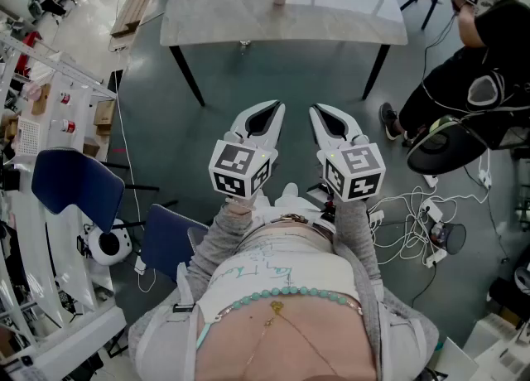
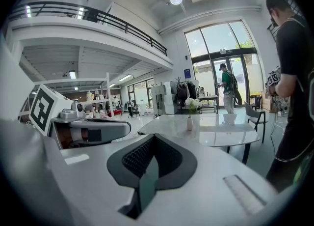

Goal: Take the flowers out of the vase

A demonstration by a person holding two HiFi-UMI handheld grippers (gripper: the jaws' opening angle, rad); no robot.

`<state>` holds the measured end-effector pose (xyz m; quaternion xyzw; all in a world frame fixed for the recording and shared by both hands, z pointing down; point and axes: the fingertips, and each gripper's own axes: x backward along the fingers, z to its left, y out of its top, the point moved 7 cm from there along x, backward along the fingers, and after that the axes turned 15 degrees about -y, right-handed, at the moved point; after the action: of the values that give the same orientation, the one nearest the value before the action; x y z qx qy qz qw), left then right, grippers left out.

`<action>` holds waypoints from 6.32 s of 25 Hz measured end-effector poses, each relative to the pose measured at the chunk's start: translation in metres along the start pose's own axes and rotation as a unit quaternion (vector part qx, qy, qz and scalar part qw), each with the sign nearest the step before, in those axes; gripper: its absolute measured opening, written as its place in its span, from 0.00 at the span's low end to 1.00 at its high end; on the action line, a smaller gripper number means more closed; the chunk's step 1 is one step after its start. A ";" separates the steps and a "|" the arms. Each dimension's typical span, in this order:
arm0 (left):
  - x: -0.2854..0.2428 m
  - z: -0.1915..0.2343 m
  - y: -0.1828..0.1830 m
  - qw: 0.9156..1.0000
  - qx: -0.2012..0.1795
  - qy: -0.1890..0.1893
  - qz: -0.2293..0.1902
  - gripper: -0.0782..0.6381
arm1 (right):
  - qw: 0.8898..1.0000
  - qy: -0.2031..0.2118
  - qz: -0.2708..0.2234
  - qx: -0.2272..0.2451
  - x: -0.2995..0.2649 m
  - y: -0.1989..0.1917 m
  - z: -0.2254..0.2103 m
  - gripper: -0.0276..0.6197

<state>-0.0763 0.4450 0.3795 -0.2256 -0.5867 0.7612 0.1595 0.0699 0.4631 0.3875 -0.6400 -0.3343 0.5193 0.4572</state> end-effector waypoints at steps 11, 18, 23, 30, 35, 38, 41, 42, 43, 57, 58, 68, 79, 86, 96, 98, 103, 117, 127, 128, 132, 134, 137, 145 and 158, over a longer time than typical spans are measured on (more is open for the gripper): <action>-0.010 -0.010 -0.008 1.000 0.014 0.009 0.001 0.11 | 1.000 0.022 -0.010 0.001 0.002 -0.002 -0.013 0.08; -0.002 -0.003 -0.008 1.000 0.020 0.020 0.001 0.11 | 0.999 0.041 -0.006 0.001 -0.004 -0.003 -0.005 0.08; -0.007 0.007 -0.005 1.000 0.019 0.016 -0.003 0.11 | 0.999 0.049 -0.004 -0.003 -0.013 0.000 -0.004 0.08; -0.024 0.027 0.005 1.000 0.015 0.004 -0.004 0.11 | 0.999 0.045 -0.002 0.000 -0.030 0.010 -0.009 0.08; -0.040 0.044 0.013 1.000 0.014 -0.010 -0.007 0.11 | 0.999 0.035 -0.002 0.003 -0.048 0.019 -0.015 0.08; -0.046 0.057 0.015 1.000 0.016 -0.019 -0.005 0.11 | 1.000 0.029 -0.001 0.005 -0.061 0.024 -0.014 0.08; -0.052 0.071 0.018 0.999 0.021 -0.029 -0.006 0.11 | 1.000 0.024 0.002 0.005 -0.075 0.029 -0.013 0.08; -0.055 0.076 0.018 0.999 0.023 -0.031 -0.006 0.11 | 1.000 0.024 0.004 0.004 -0.080 0.031 -0.014 0.08; -0.057 0.082 0.019 0.999 0.025 -0.033 -0.005 0.11 | 1.000 0.025 0.005 0.003 -0.086 0.033 -0.014 0.08; -0.077 0.153 0.028 0.998 0.031 -0.048 0.002 0.11 | 1.000 0.021 0.001 -0.003 -0.157 0.054 -0.009 0.08; -0.077 0.155 0.029 0.998 0.031 -0.050 0.001 0.11 | 1.000 0.019 0.000 -0.005 -0.160 0.055 -0.008 0.08; -0.072 0.178 0.028 0.998 0.036 -0.054 0.008 0.11 | 1.000 0.013 0.001 -0.012 -0.177 0.058 -0.002 0.08; -0.074 0.192 0.033 0.998 0.054 -0.039 -0.003 0.11 | 1.000 0.018 0.006 -0.009 -0.195 0.067 -0.016 0.08; -0.109 0.208 0.040 0.998 0.059 -0.037 -0.006 0.11 | 0.999 0.032 0.012 -0.009 -0.227 0.075 -0.040 0.08; -0.173 0.235 0.063 0.998 0.054 -0.031 -0.007 0.11 | 0.998 0.056 0.013 0.011 -0.275 0.101 -0.084 0.08; -0.182 0.241 0.068 0.998 0.052 -0.030 -0.004 0.11 | 0.998 0.060 0.012 0.013 -0.283 0.107 -0.089 0.08; -0.202 0.245 0.080 0.999 0.046 -0.025 -0.001 0.11 | 0.997 0.072 0.006 0.018 -0.298 0.121 -0.104 0.08; -0.235 0.249 0.091 0.998 0.050 0.022 -0.023 0.11 | 0.994 0.106 -0.006 0.010 -0.319 0.137 -0.145 0.08; -0.234 0.263 0.090 0.997 0.055 0.041 -0.023 0.11 | 0.994 0.109 -0.002 0.003 -0.332 0.136 -0.151 0.08; -0.236 0.264 0.090 0.998 0.055 0.038 -0.022 0.11 | 0.994 0.107 -0.001 0.002 -0.334 0.135 -0.152 0.08; -0.246 0.271 0.093 0.998 0.053 0.026 -0.023 0.11 | 0.995 0.099 0.002 0.002 -0.340 0.137 -0.155 0.08; -0.251 0.276 0.095 0.998 0.052 0.023 -0.027 0.11 | 0.995 0.099 0.005 0.005 -0.345 0.139 -0.157 0.08; -0.256 0.288 0.096 0.999 0.045 0.019 -0.022 0.11 | 0.995 0.097 0.007 0.005 -0.356 0.141 -0.158 0.08; -0.268 0.330 0.104 0.999 0.053 -0.008 -0.009 0.11 | 0.997 0.082 0.009 0.002 -0.394 0.158 -0.154 0.08; -0.288 0.400 0.114 0.997 0.052 -0.060 0.013 0.11 | 0.999 0.048 0.026 -0.004 -0.454 0.170 -0.150 0.08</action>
<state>-0.0418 -0.0599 0.3985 -0.1789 -0.5522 0.8045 0.1259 0.1002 -0.0436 0.3989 -0.6743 -0.2976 0.4984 0.4565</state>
